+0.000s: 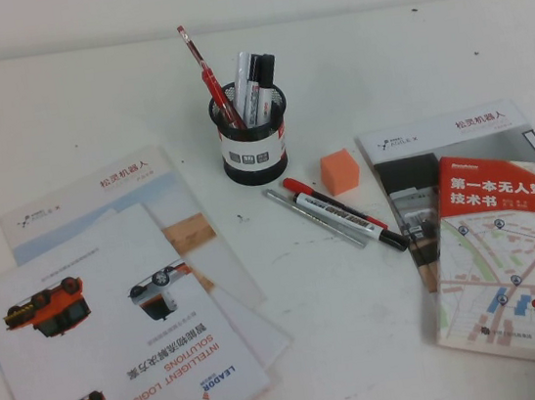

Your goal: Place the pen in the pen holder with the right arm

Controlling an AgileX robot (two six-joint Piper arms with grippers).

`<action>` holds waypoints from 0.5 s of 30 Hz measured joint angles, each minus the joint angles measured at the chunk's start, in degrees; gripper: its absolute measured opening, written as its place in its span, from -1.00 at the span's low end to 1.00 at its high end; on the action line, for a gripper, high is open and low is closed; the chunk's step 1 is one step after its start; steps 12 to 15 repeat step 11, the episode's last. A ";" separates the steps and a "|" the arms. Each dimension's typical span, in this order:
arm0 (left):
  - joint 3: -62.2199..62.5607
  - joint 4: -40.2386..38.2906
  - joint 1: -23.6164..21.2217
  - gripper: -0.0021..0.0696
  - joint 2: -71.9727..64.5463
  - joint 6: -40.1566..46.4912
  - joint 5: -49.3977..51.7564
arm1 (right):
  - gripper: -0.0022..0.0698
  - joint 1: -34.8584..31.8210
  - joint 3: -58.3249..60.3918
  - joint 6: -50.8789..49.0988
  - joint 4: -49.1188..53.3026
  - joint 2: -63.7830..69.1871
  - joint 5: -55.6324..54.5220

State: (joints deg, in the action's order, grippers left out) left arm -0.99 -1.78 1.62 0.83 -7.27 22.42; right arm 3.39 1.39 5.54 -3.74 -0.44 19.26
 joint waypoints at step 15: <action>0.00 0.00 0.00 -0.95 0.00 0.00 0.00 | -0.99 0.00 0.00 0.00 -0.23 0.00 0.09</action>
